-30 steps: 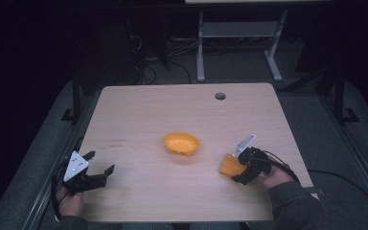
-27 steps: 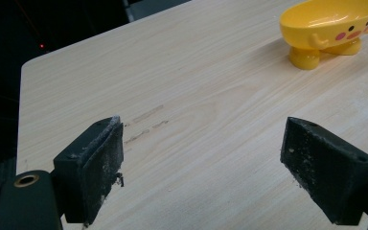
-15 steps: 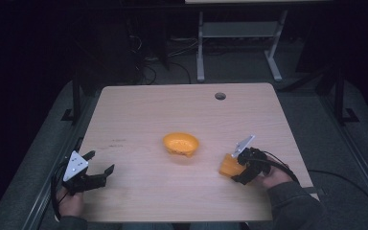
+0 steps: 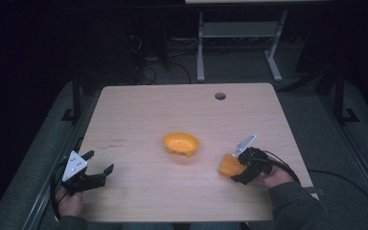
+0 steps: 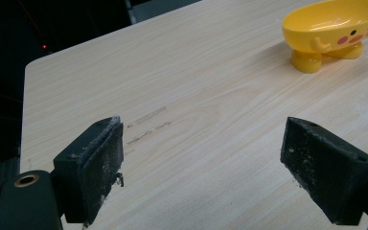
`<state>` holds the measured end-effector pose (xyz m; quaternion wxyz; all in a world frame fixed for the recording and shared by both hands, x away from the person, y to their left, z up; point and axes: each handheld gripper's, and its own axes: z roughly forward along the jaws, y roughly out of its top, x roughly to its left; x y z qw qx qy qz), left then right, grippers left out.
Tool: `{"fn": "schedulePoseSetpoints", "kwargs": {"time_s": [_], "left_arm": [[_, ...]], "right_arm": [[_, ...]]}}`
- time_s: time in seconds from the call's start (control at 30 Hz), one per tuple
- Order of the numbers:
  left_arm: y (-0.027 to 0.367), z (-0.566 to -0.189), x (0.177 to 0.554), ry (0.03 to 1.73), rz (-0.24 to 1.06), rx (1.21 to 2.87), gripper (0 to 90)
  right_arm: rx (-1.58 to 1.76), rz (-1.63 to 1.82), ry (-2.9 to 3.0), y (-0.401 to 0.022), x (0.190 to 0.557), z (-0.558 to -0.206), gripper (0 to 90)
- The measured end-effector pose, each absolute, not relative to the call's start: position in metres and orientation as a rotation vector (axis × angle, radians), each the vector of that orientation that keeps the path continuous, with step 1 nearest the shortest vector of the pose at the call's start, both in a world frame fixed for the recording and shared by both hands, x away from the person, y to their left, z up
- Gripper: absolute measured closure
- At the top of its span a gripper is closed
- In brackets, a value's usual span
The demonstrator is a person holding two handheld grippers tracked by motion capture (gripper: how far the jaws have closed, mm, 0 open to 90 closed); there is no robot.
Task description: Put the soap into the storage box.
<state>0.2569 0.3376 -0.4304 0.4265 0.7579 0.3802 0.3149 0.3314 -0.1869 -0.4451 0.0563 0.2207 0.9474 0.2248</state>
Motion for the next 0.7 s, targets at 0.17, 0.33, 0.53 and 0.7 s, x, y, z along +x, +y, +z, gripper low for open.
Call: {"fn": "schedulePoseSetpoints", "kwargs": {"time_s": [0.17, 0.33, 0.53, 0.7], "left_arm": [[0.338, -0.43, 0.257, 0.951, 0.787, 1.893, 13.9], [0.338, -0.43, 0.257, 0.954, 0.785, 1.887, 13.9], [0.338, -0.43, 0.257, 0.956, 0.783, 1.886, 13.9], [0.338, -0.43, 0.257, 0.957, 0.782, 1.885, 13.9]], "right_arm": [[0.666, 0.711, 2.872, -0.186, 0.332, -0.441, 20.4], [0.652, 0.715, 2.876, -0.182, 0.335, -0.435, 20.4], [0.629, 0.737, 2.877, -0.177, 0.34, -0.43, 20.4], [0.624, 0.751, 2.878, -0.173, 0.343, -0.426, 20.4]]}}
